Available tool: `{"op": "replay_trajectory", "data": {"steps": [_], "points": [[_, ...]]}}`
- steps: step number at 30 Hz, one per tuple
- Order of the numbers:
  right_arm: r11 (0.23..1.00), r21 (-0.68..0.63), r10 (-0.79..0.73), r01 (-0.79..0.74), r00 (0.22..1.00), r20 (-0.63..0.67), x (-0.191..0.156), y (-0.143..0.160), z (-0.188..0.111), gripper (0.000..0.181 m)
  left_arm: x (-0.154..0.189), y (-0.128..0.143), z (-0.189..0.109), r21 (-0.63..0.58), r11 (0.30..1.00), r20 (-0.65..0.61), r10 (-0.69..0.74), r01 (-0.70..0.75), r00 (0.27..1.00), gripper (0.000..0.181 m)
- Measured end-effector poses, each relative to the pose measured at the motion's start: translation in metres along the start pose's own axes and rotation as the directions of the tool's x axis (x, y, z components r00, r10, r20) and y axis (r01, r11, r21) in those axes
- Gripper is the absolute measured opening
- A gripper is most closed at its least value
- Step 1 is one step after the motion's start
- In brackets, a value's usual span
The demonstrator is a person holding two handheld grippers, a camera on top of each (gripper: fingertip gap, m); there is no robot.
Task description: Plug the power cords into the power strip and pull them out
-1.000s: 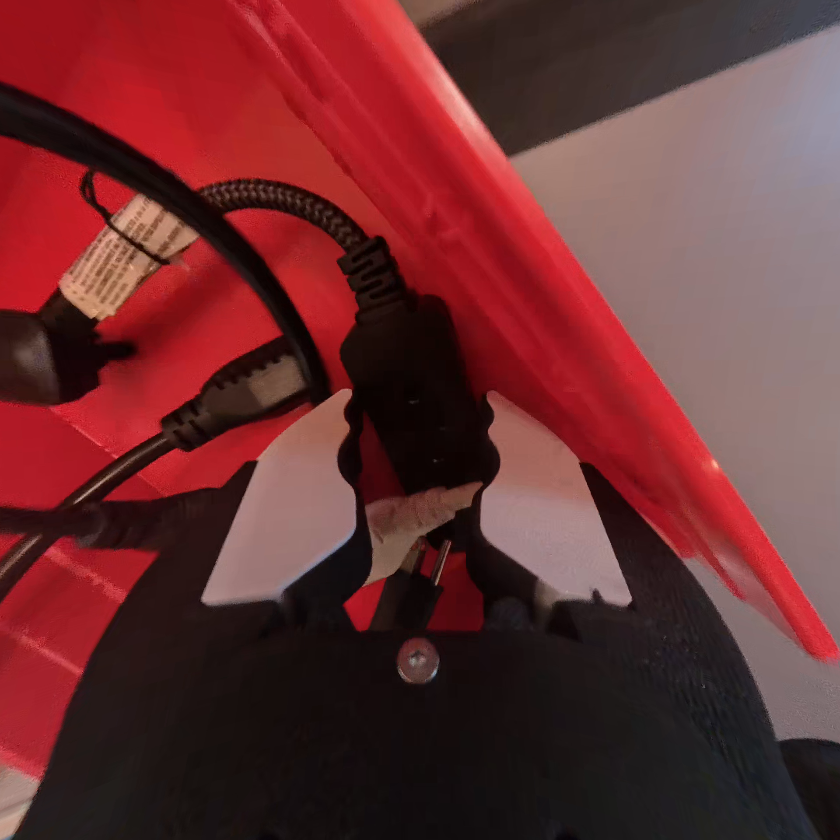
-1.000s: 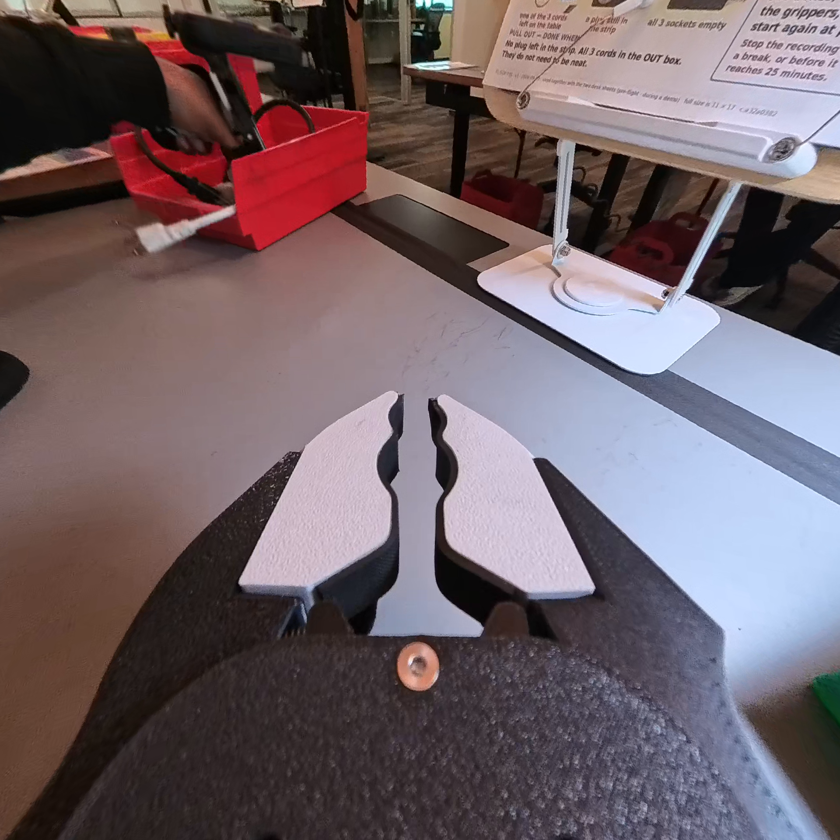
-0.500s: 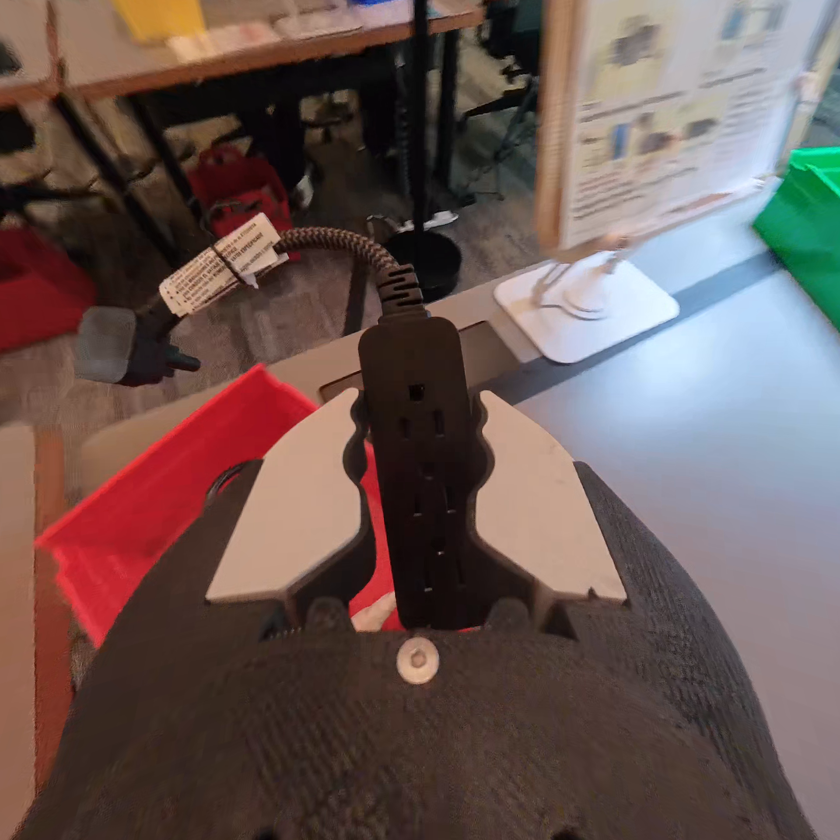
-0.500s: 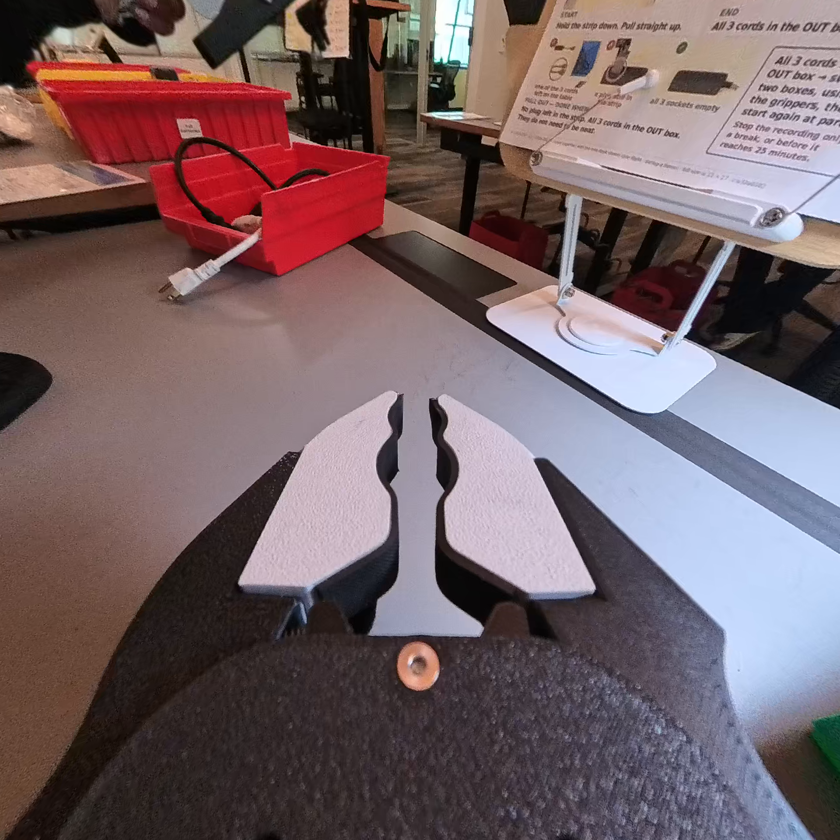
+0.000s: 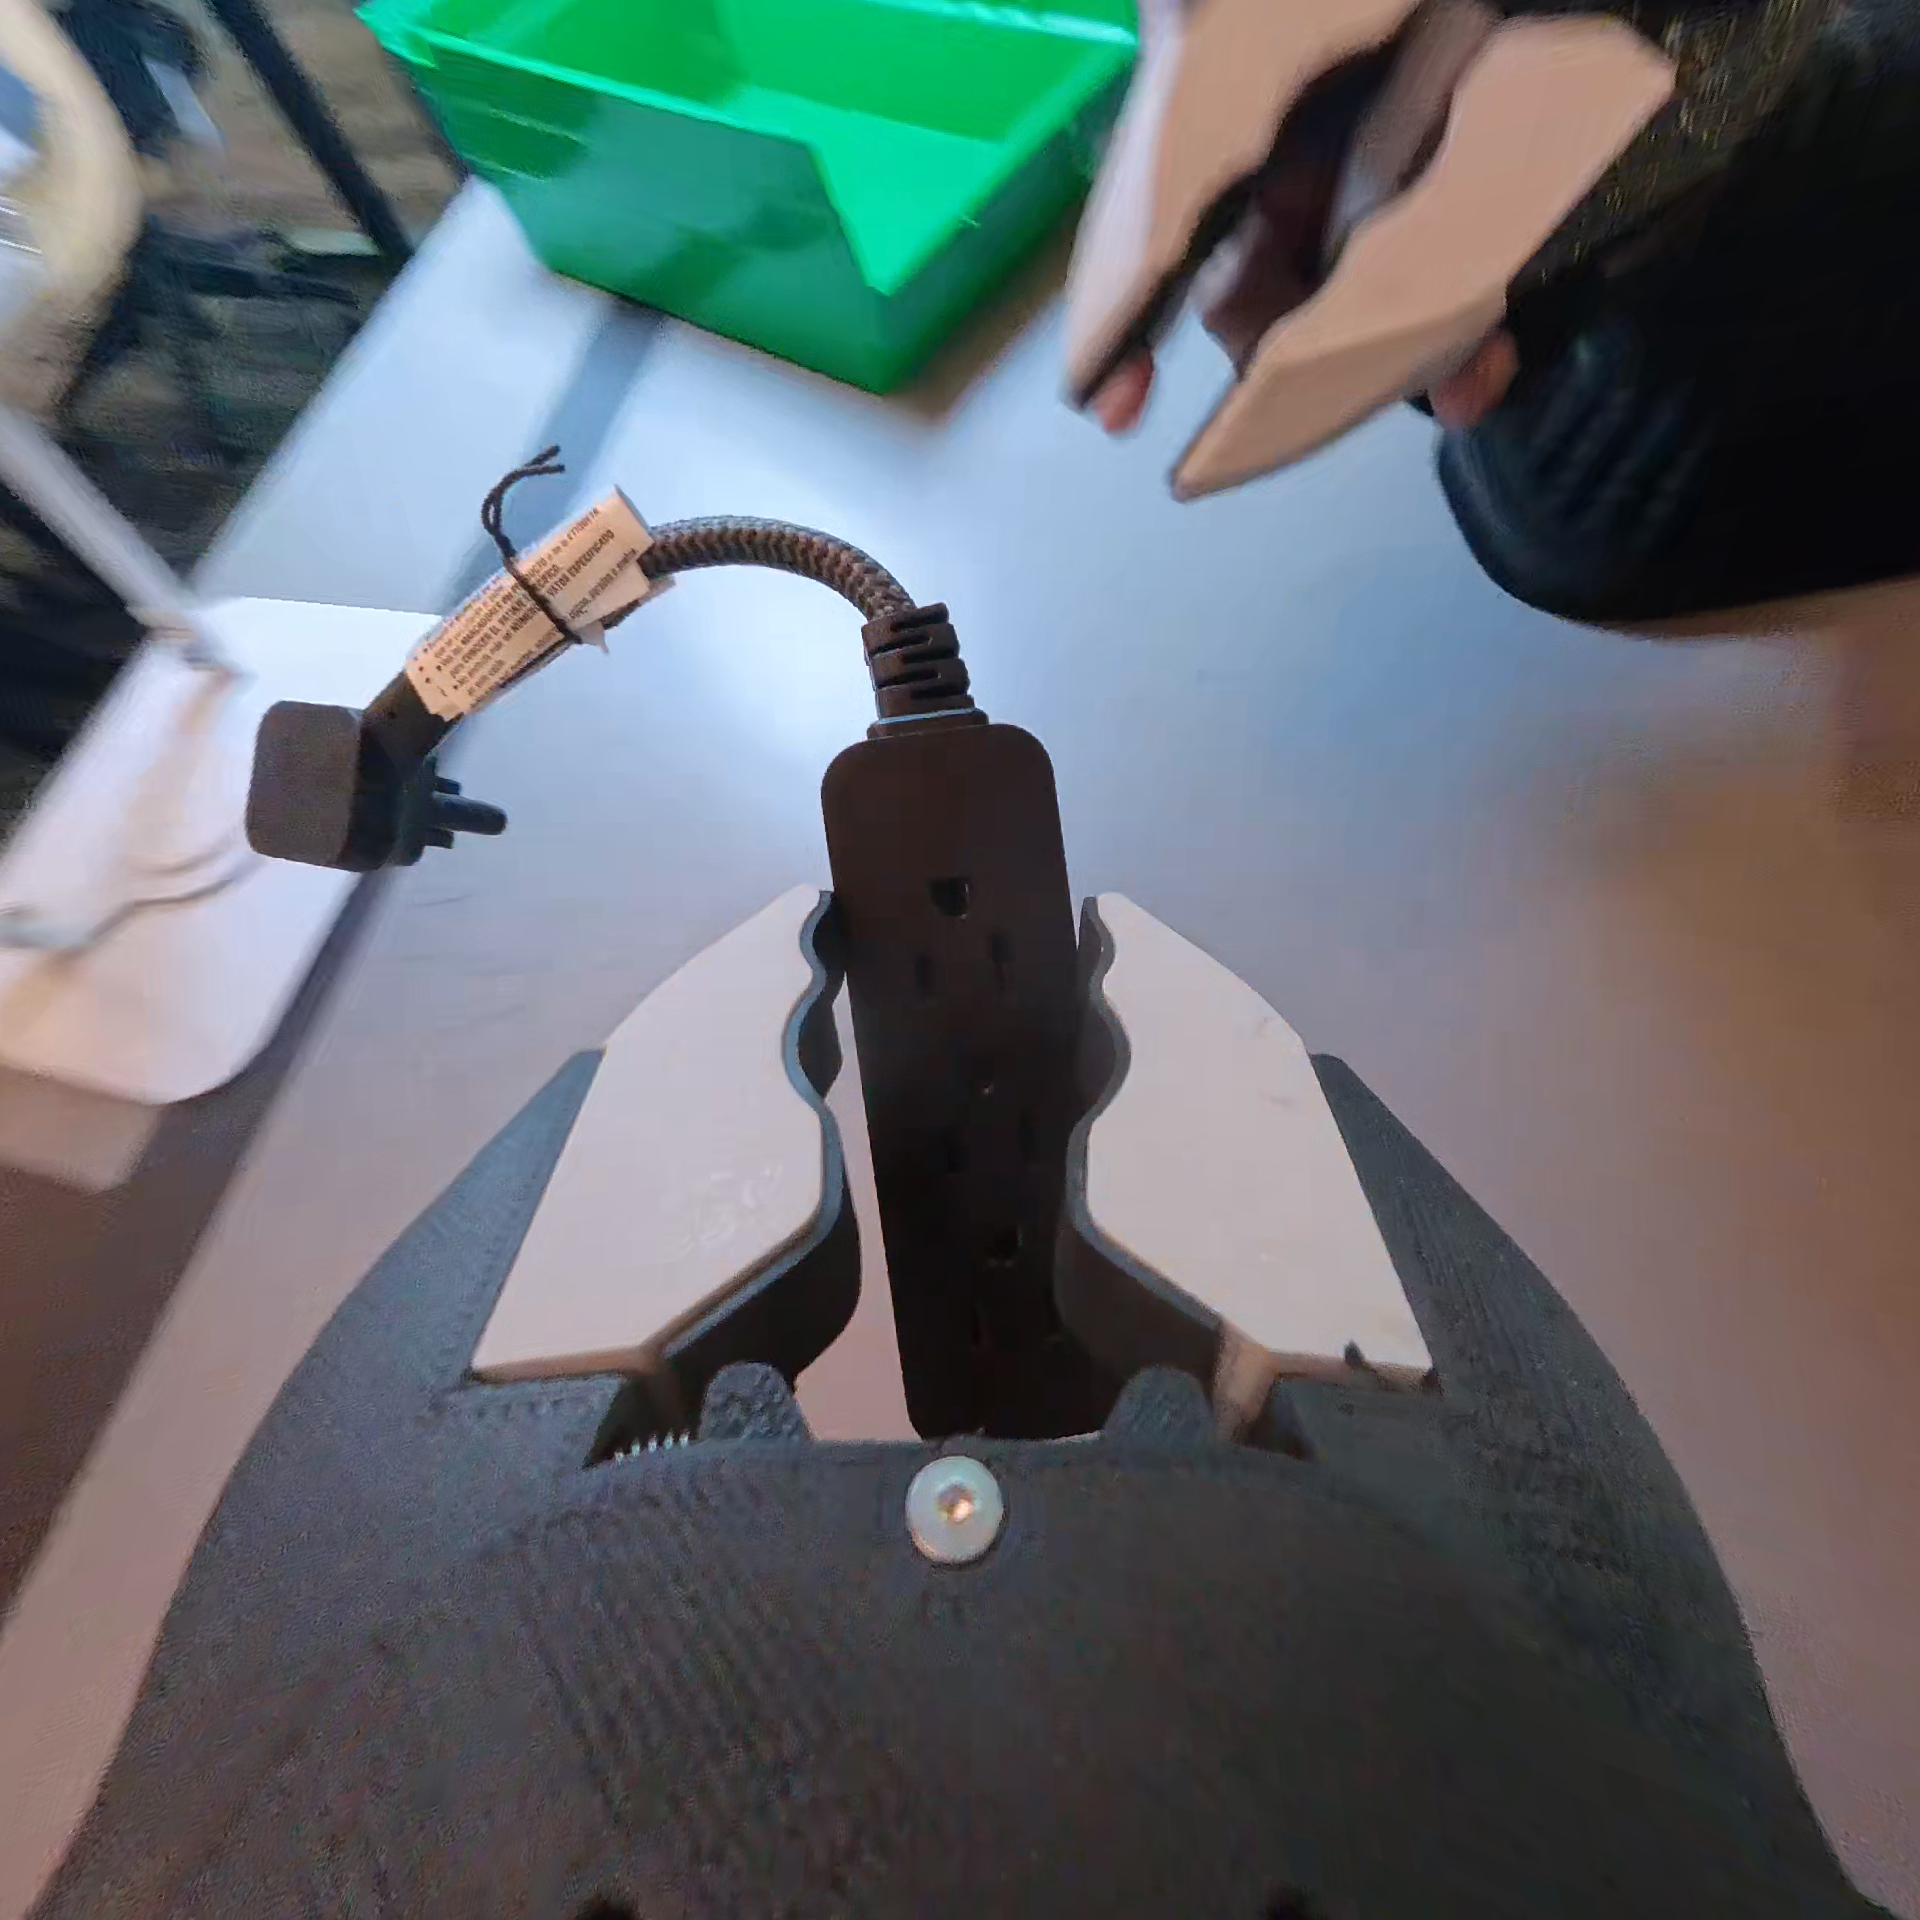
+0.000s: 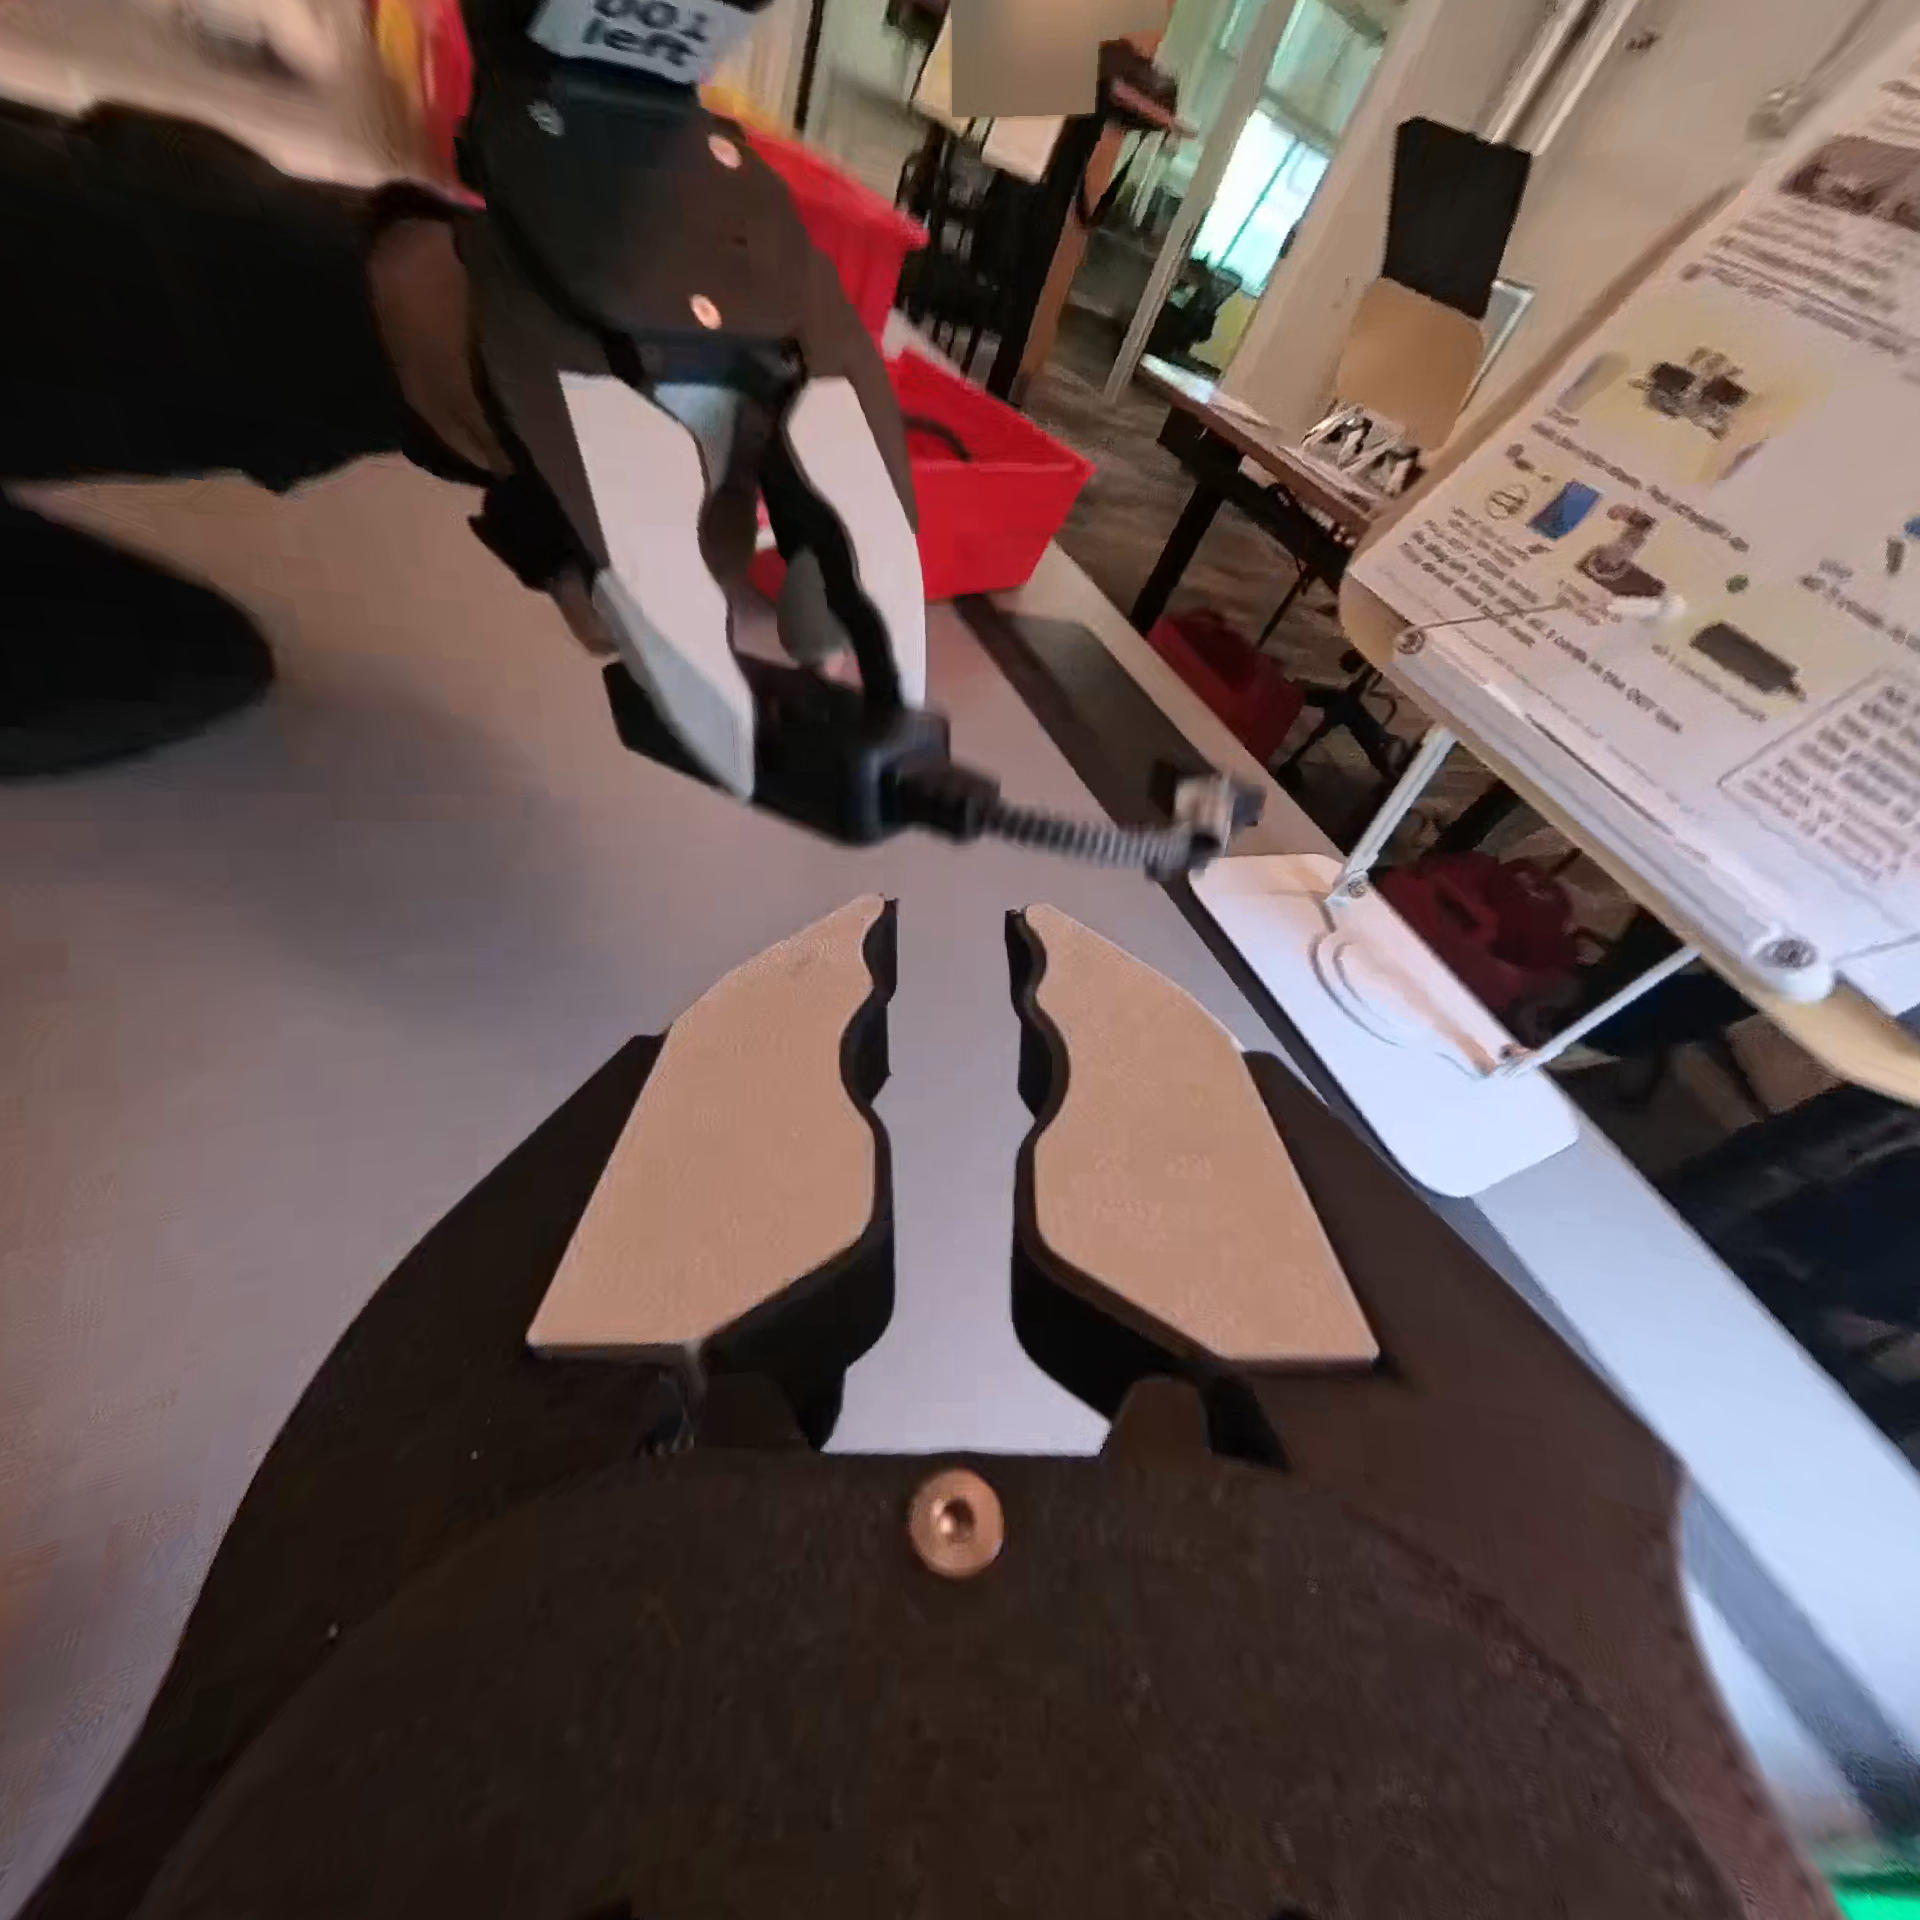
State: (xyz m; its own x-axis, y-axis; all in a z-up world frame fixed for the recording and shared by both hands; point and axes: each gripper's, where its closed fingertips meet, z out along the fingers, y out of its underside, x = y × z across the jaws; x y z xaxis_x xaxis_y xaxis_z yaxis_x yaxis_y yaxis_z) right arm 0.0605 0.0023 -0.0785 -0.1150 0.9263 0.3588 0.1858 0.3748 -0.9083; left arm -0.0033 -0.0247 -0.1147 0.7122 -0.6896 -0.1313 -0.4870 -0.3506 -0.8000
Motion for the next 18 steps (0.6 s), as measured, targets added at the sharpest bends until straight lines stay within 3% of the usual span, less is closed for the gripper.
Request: {"op": "replay_trajectory", "data": {"steps": [3, 6, 12, 18], "points": [[0.982, -0.127, -0.132, 0.142, 0.988, 0.086, -0.020, 0.009, 0.001, 0.029, 0.032, 0.021, 0.038, -0.062, 0.998, -0.096, 0.024, -0.030, 0.995, 0.044], [0.956, -0.230, -0.127, 0.183, 0.963, 0.239, -0.048, 0.034, 0.008, 0.041, 0.057, 0.039, 0.059, -0.109, 0.991, -0.180, 0.063, -0.083, 0.982, 0.044], [0.907, -0.340, -0.095, 0.249, 0.907, 0.409, -0.090, 0.070, 0.023, 0.057, 0.088, 0.050, 0.064, -0.133, 0.970, -0.279, 0.161, -0.204, 0.947, 0.044], [0.856, -0.431, -0.059, 0.286, 0.881, 0.469, -0.109, 0.098, 0.029, 0.054, 0.093, 0.057, 0.064, -0.133, 0.966, -0.302, 0.173, -0.222, 0.937, 0.044]]}}
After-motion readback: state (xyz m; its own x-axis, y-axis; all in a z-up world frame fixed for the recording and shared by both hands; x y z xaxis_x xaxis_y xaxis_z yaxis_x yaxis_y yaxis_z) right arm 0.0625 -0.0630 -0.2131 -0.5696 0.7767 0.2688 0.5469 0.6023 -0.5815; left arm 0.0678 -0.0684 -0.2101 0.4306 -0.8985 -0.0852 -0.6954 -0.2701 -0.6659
